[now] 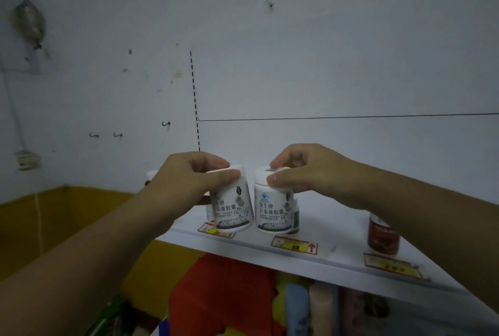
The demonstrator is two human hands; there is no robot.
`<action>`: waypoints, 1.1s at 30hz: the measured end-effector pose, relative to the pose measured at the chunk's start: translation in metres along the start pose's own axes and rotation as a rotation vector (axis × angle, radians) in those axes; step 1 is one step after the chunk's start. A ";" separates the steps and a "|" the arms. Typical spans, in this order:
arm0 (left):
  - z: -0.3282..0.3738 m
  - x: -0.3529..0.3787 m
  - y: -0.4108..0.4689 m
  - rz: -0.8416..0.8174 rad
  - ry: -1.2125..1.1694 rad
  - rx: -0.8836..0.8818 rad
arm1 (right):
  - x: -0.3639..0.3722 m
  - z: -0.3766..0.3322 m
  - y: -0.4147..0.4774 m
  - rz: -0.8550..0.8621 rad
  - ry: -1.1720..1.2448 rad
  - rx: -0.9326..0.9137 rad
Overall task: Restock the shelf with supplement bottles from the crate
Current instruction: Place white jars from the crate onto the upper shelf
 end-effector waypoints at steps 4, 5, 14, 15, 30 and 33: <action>-0.023 -0.017 0.029 0.008 0.011 0.009 | 0.008 0.016 0.040 0.009 -0.110 0.007; -0.029 -0.021 0.038 0.011 0.026 0.001 | 0.011 0.020 0.051 0.001 -0.122 0.009; -0.064 -0.062 0.125 0.028 0.140 -0.037 | 0.060 0.046 0.140 -0.191 -0.412 0.013; -0.066 -0.065 0.134 0.041 0.137 -0.019 | 0.066 0.046 0.147 -0.192 -0.461 0.007; -0.142 -0.042 0.240 -0.362 0.251 -0.247 | 0.114 0.069 0.164 -0.006 -0.683 0.272; -0.159 -0.032 0.237 -0.481 0.318 -0.327 | 0.118 0.065 0.156 0.122 -0.689 0.294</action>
Point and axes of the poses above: each hand's wrist, its own y-axis towards the middle knuckle, its own x-axis out of the palm, z = x × y, the point moved 7 cm from there along y, towards the middle knuckle, and after that the axes turned 15 degrees about -y, right-handed, at the moved point
